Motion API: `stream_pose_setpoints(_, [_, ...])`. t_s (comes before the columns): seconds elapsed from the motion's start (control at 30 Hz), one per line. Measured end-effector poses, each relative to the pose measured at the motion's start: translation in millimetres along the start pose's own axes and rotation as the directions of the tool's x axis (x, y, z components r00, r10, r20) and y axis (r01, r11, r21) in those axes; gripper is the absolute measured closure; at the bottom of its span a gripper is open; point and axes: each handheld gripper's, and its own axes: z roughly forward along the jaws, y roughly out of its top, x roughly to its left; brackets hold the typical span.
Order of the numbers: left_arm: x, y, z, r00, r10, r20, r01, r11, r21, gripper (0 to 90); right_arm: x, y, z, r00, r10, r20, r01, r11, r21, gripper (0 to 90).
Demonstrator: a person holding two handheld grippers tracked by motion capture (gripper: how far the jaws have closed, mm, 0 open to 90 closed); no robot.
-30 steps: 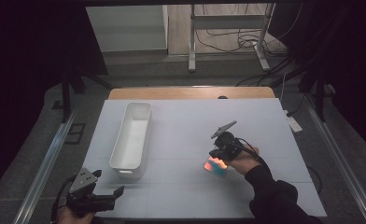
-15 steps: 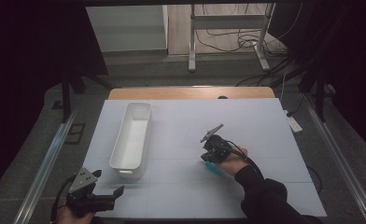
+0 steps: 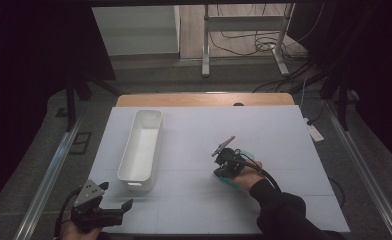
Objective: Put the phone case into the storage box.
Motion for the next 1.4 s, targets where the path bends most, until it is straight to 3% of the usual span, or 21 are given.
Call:
stream_pose_setpoints(0.6, [-0.1, 0.2, 0.1, 1.0, 0.0, -0.002, 0.0, 1.0, 0.001, 3.6, -3.5, -19.8, -10.0, 1.0, 0.006, -0.008, -0.006, 1.0, 0.025, 89.4])
stream_pose_setpoints(1.4, [-0.2, 0.4, 0.4, 1.0, 0.0, -0.005, 0.0, 1.0, 0.003, 3.7, -16.1, -54.1, -29.6, 0.9971, 0.075, -0.011, -0.074, 0.997, 0.026, 89.4])
